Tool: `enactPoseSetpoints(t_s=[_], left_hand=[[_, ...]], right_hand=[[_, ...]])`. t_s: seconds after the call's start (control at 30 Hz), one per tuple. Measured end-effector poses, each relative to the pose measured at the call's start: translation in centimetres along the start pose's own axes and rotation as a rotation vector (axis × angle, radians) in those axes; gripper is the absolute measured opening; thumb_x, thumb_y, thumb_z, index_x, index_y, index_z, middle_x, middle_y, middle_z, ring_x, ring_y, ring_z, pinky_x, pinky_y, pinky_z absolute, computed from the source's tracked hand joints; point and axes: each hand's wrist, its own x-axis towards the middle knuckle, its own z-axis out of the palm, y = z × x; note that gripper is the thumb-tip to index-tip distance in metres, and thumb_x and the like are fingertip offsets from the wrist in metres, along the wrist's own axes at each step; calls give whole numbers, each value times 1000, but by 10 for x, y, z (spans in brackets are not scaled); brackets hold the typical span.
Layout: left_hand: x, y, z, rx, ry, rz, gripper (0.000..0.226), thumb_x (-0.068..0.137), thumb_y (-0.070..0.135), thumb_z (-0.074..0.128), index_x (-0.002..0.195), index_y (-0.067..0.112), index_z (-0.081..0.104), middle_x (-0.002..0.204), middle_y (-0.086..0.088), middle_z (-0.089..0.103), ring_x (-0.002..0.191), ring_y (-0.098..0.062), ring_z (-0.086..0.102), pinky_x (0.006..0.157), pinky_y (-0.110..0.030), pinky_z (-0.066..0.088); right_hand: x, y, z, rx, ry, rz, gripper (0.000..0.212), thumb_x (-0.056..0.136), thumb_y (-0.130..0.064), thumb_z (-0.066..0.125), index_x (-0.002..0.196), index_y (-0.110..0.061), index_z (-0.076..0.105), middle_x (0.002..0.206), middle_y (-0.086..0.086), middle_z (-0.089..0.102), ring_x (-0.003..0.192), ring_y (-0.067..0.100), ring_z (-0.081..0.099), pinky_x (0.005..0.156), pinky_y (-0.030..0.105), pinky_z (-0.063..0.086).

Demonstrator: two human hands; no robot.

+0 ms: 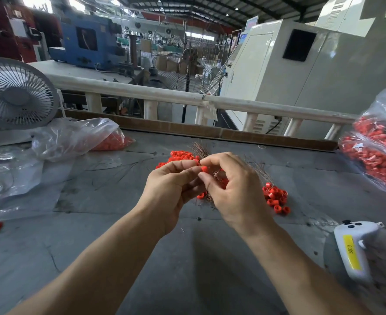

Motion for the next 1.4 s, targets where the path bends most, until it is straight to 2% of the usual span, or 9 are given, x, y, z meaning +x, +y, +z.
enactPoseSetpoints(t_s=[0.1,0.4,0.57,0.8,1.0,1.13,1.23,1.33,1.4], left_hand=[[1,0,0,-27,6,-1,20,87,-1,70,107,1,67,96,-19,74,77,-23,73,69,-30,63],[-1,3,0,-54,17,22,23,85,8,73,107,1,71,91,-16,73,74,-21,70,69,-28,63],[0,4,-3,57,49,46,10,87,11,73,95,6,75,84,-12,73,72,-18,69,68,-28,62],[0,5,-5,280,89,138,10,93,18,72,96,11,78,84,-8,77,72,-15,70,68,-27,60],[3,1,-6,584,172,219,20,97,6,61,90,16,77,79,-1,78,71,-13,69,65,-25,58],[6,-6,-12,857,180,263,17,95,18,66,84,25,77,77,6,75,79,-18,71,73,-36,58],[7,-10,-15,1049,186,312,19,94,24,67,79,33,73,76,17,71,75,0,65,65,-22,48],[6,-13,-16,1194,192,351,16,93,25,65,82,35,71,80,20,68,80,1,63,63,-17,42],[6,-14,-15,1260,183,376,13,92,26,64,87,33,73,83,18,68,85,-6,63,68,-23,45]], right_hand=[[-1,-2,1,12,18,27,18,91,-19,78,108,-16,72,100,-8,66,91,7,62,83,22,52],[-2,0,3,28,38,-21,20,93,-8,75,112,-13,79,112,-3,67,105,7,64,92,15,50],[-1,0,1,-5,-10,-63,21,91,-7,77,111,-12,78,109,-3,71,101,5,66,92,9,47],[1,4,-3,-65,-31,-42,18,89,-6,77,105,-15,74,103,-6,67,94,11,64,84,25,54],[8,44,-23,-387,111,242,20,86,-11,79,102,-22,74,101,-4,68,93,21,63,74,28,46],[10,71,-43,-546,-41,555,15,88,-15,72,99,-25,73,100,2,73,104,31,66,89,37,52],[11,76,-51,-589,-152,731,17,83,-18,74,98,-26,72,96,2,76,105,31,67,95,40,52],[11,78,-57,-606,-218,797,15,82,-24,75,96,-28,71,90,0,76,99,29,69,97,39,51],[12,78,-59,-679,-264,784,17,84,-31,75,101,-30,70,93,-2,75,102,27,67,99,39,47]])
